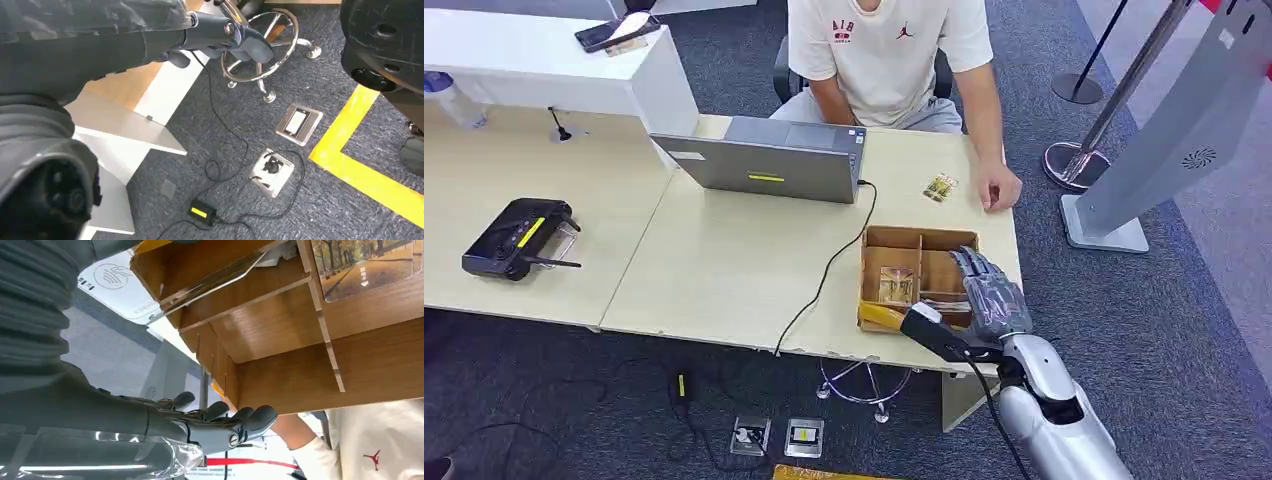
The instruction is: Pass the card to the sensor for recognition and then transmit it.
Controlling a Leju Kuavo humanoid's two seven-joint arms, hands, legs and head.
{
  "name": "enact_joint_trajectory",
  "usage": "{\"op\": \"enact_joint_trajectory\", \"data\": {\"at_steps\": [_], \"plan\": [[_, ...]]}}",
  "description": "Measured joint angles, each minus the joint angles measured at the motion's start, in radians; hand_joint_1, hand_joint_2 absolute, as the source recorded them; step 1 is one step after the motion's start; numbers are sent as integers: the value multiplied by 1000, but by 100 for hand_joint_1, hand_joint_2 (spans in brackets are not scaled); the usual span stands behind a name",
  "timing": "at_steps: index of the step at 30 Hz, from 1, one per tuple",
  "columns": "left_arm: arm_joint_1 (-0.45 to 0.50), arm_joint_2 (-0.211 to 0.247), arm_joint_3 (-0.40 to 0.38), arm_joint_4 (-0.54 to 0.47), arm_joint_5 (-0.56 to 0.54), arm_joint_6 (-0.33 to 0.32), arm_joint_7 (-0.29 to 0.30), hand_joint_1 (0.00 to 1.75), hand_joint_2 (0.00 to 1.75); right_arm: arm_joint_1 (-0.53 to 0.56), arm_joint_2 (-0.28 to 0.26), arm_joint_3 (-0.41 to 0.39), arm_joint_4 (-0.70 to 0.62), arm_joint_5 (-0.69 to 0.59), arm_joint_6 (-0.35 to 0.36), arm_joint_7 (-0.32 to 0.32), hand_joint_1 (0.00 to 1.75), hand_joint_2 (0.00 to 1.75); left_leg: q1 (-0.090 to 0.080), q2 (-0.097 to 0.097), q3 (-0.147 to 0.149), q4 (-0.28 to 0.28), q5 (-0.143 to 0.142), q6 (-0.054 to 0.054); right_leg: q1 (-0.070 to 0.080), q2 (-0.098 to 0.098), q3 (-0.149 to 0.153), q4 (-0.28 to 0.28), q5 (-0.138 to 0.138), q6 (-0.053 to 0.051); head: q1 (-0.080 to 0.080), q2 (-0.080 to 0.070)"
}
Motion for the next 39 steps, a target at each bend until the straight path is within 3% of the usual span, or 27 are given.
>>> {"op": "enact_joint_trajectory", "data": {"at_steps": [5,6,7,8,9,30,39], "plan": [[0,0,0,1,0,1,0,0,0,-2,7,0,14,0,-2,-5,5,175,0,0,0,0,0,0,0,0,0,0,0,0,0,0],[0,0,0,2,0,2,0,0,0,-2,7,0,17,0,-2,-5,17,175,0,0,0,0,0,0,0,0,0,0,0,0,0,0],[0,0,0,2,0,5,0,0,0,-2,7,0,20,0,-2,-5,152,175,0,0,0,0,0,0,0,0,0,0,0,0,0,0],[0,0,0,3,0,9,0,0,0,-2,7,0,23,-1,-3,-5,169,175,0,0,0,0,0,0,0,0,0,0,0,0,0,0],[0,0,0,3,-1,11,0,0,0,-2,7,0,25,-2,-3,-5,175,175,0,0,0,0,0,0,0,0,0,0,0,0,0,0],[0,0,-2,22,-6,31,0,0,0,-9,7,0,58,-14,-6,0,169,175,0,0,0,0,0,0,0,0,0,0,0,0,0,0],[0,-6,-3,30,-2,29,0,0,0,-26,16,0,86,-9,-21,-22,175,175,0,0,0,0,0,0,0,0,0,0,0,0,0,0]]}}
